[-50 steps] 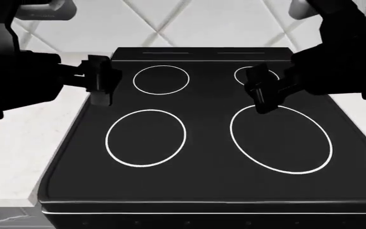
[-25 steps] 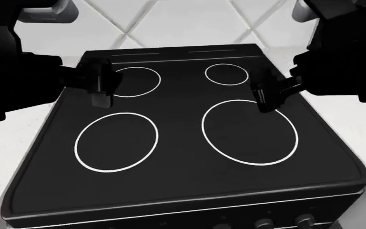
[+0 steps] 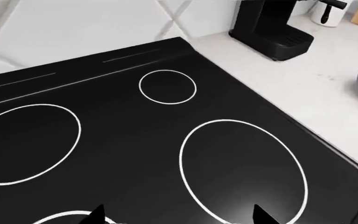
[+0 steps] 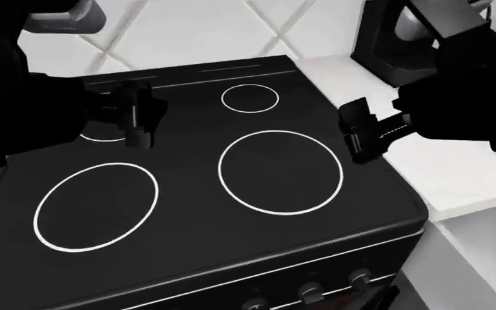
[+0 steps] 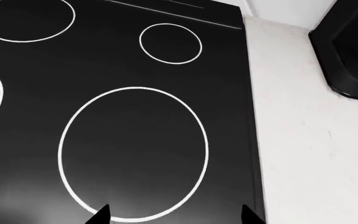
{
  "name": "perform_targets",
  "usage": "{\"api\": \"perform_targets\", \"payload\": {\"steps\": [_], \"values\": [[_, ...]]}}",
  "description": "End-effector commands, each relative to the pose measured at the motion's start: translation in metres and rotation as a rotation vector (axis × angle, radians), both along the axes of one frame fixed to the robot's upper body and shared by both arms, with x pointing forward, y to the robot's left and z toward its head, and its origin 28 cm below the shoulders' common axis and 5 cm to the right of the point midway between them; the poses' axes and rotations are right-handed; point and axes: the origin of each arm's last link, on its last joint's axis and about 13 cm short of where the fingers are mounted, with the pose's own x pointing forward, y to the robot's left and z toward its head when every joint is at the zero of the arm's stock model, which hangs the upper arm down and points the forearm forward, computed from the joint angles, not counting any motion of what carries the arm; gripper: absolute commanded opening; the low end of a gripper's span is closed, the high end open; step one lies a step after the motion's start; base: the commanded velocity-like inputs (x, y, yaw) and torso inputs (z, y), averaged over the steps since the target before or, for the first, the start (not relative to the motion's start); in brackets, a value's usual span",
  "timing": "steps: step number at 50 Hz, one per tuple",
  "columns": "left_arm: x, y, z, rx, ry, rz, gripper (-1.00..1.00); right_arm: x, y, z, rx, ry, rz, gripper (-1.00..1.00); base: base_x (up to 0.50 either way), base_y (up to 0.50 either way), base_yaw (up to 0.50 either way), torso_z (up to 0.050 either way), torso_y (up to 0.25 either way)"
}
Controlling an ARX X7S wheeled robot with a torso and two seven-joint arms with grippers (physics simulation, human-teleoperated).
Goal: Place the bar in the bowl and close the drawer.
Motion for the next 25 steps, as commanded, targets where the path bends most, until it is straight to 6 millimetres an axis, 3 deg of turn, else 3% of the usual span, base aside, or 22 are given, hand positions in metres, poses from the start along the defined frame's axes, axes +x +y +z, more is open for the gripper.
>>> {"api": "perform_targets", "payload": {"steps": [1,25], "values": [[-0.0005,-0.0015,-0.0006,-0.002,0.002,-0.012,1.0,-0.0045,-0.0028,-0.0052,0.002,0.01,0.009,1.0,0.0,0.0,-0.5,0.0,0.0],[0.0011,-0.003,-0.0013,0.001,0.007,-0.019,1.0,-0.0081,-0.0016,-0.0048,-0.001,0.011,0.021,1.0,0.0,0.0,-0.5,0.0,0.0]]}}
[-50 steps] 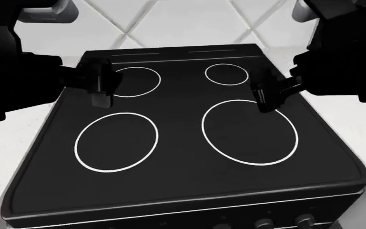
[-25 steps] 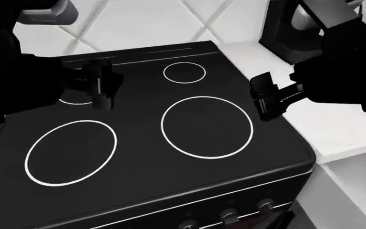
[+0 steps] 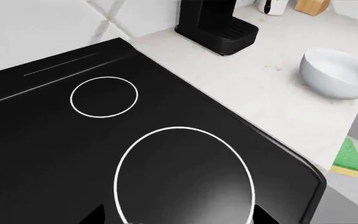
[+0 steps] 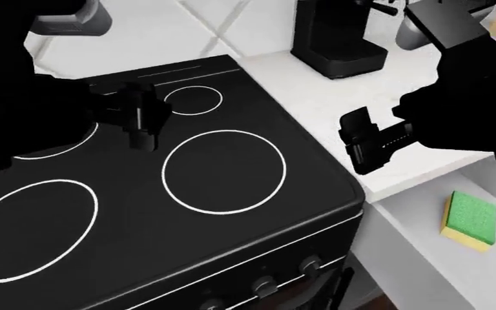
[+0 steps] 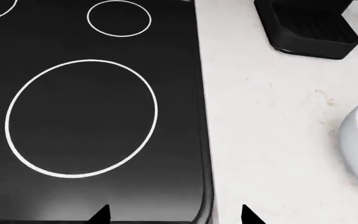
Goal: Place the bar in the bowl and close the drawer.
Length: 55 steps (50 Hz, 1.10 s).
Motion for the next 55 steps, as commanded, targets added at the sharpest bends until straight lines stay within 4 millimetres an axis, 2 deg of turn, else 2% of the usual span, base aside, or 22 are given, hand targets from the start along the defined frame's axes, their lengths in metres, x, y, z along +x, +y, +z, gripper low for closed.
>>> {"api": "perform_targets", "payload": {"steps": [1,55], "values": [[0.0002,-0.0005,-0.0004,0.001,0.001,-0.003,1.0,-0.0017,0.0,-0.0004,0.001,0.003,0.004,1.0,0.0,0.0,-0.5,0.0,0.0],[-0.0028,0.0,-0.0013,-0.005,0.001,-0.008,1.0,-0.0074,-0.0002,-0.0045,0.028,0.024,0.022,1.0,0.0,0.0,-0.5,0.0,0.0]]}}
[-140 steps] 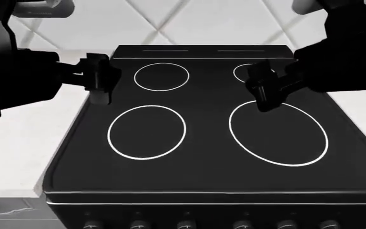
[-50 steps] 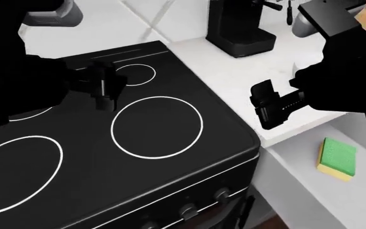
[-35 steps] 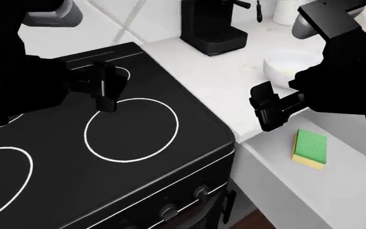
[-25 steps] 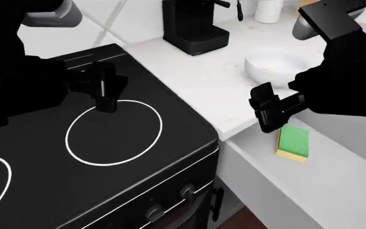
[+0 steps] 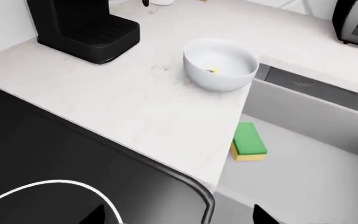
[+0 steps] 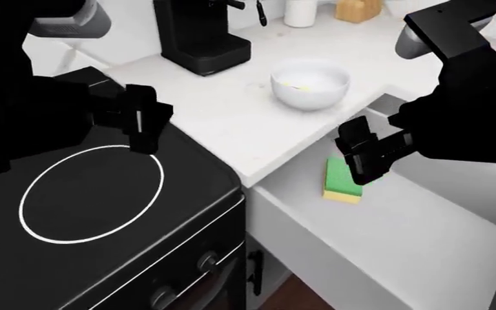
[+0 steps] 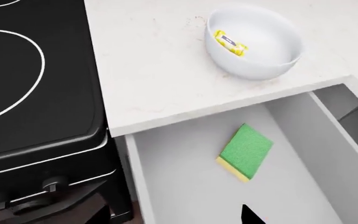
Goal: Place the bar in the bowl and close the drawer.
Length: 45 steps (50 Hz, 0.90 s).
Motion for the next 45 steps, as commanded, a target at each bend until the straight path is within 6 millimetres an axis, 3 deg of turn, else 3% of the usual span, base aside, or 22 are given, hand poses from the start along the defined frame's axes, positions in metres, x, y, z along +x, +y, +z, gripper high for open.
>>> {"api": "perform_targets", "payload": {"steps": [1,45], "values": [[0.0001,0.0001,-0.0004,0.001,0.001,0.0,1.0,-0.0005,-0.0002,-0.0003,0.004,0.003,0.001,1.0,0.0,0.0,-0.5,0.0,0.0],[-0.0014,0.0015,-0.0008,-0.003,0.0,-0.002,1.0,-0.0015,-0.0002,-0.0012,0.025,0.008,-0.001,1.0,0.0,0.01,-0.5,0.0,0.0]]}}
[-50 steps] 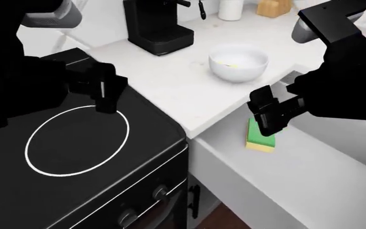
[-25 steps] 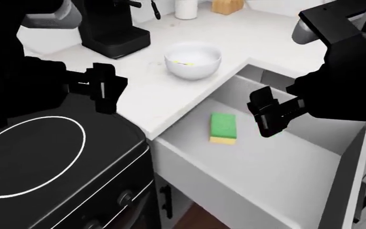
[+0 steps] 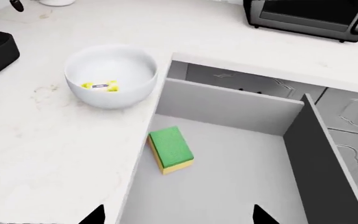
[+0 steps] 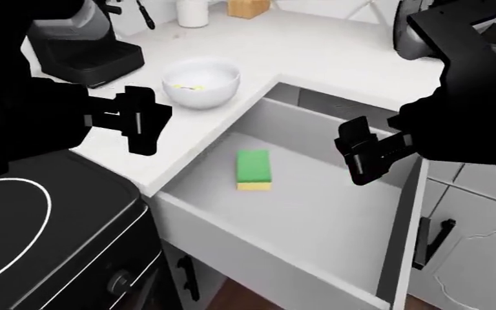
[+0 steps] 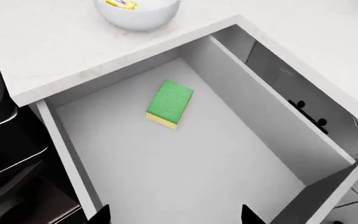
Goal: Place the bar in the bowl and close the drawer.
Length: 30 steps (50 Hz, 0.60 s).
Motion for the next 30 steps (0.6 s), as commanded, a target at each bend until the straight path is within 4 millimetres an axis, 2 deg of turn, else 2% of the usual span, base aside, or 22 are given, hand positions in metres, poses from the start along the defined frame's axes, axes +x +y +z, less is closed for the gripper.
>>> {"api": "perform_targets", "payload": {"steps": [1,30], "values": [[-0.0011,0.0001,0.0006,-0.002,-0.001,-0.002,1.0,-0.0007,0.0001,0.0002,0.005,0.002,0.005,1.0,-0.01,0.02,-0.5,0.0,0.0],[-0.0006,-0.0003,-0.0002,0.0,0.002,-0.005,1.0,-0.001,0.0,-0.0011,0.012,0.013,0.015,1.0,-0.01,0.03,-0.5,0.0,0.0]]}}
